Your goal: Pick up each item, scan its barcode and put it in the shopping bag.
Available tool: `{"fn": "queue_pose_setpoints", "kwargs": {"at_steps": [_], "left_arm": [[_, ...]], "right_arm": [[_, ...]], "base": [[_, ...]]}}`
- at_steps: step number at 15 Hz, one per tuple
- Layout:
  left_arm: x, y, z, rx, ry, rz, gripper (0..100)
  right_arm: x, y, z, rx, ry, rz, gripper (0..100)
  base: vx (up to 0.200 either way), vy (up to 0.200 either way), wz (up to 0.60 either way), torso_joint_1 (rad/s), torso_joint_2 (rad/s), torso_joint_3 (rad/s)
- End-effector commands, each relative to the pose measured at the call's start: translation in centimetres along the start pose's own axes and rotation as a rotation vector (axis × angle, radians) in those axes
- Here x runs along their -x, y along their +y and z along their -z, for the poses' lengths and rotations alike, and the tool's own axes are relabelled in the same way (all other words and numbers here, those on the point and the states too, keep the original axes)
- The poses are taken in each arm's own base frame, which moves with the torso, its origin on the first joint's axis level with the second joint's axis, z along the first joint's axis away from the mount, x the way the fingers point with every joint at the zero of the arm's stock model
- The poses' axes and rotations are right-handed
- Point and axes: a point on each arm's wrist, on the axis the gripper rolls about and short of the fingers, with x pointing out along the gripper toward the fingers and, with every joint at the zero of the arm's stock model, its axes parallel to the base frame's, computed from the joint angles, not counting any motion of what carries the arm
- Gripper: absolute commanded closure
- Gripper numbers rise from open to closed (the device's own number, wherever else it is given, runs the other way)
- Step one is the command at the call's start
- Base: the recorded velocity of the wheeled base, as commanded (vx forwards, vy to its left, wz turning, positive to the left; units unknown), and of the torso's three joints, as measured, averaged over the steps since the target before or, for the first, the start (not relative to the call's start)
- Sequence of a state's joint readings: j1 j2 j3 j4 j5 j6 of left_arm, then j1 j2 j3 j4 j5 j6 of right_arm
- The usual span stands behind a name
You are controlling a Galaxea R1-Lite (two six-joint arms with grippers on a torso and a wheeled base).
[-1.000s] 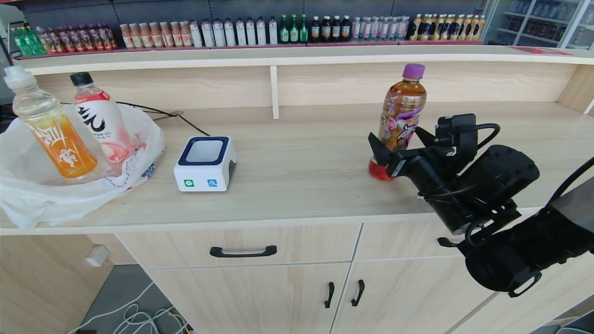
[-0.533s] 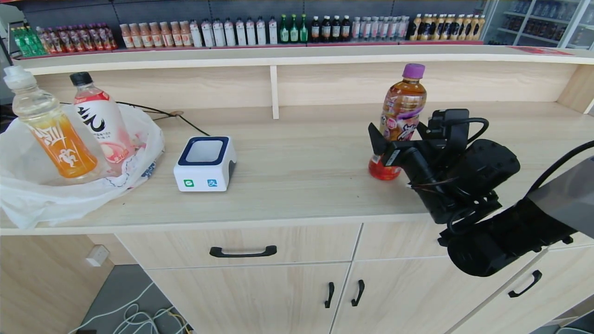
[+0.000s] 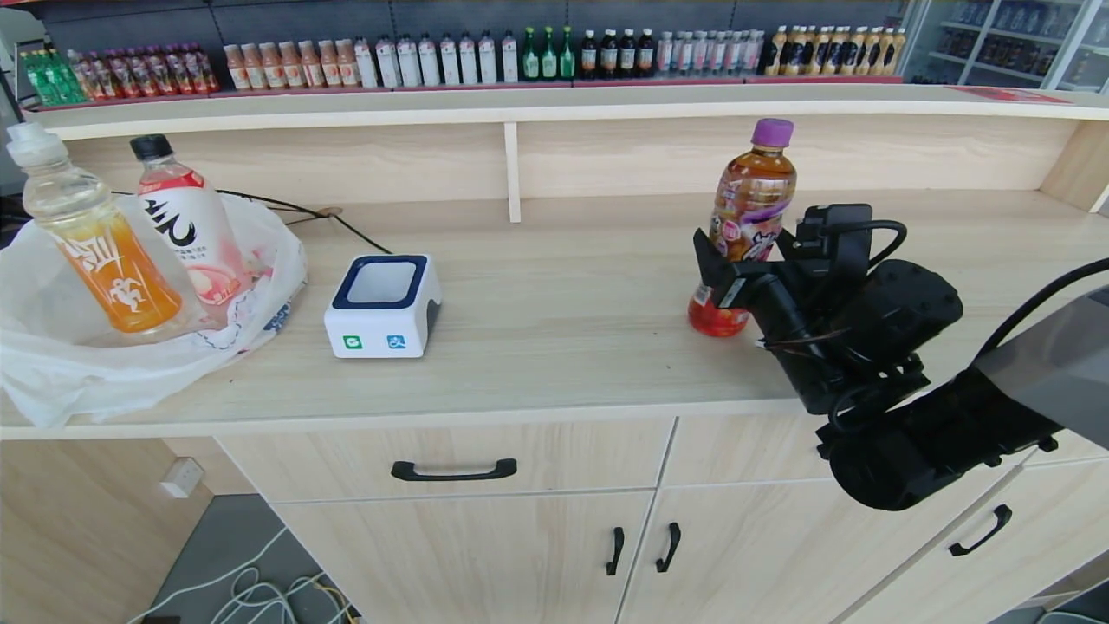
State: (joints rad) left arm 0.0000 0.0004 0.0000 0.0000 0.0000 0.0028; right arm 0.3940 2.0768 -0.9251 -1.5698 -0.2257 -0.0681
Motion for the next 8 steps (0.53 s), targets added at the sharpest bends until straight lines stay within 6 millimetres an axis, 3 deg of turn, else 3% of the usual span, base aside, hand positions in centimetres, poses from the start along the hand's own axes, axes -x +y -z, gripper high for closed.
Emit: {"fn": "queue_pose_setpoints", "kwargs": {"at_steps": [1, 8], "left_arm": [[0.00, 0.00, 0.00, 0.000, 0.000, 0.000, 0], [0.00, 0.00, 0.00, 0.000, 0.000, 0.000, 0]], "right_arm": [[0.11, -0.02, -0.02, 0.000, 0.002, -0.001, 100], [0.49, -0.11, -0.93, -0.003, -0.008, -0.001, 100]], "base": [[0.000, 0.000, 0.00, 0.000, 0.00, 0.000], [0.000, 0.000, 0.00, 0.000, 0.00, 0.000]]}}
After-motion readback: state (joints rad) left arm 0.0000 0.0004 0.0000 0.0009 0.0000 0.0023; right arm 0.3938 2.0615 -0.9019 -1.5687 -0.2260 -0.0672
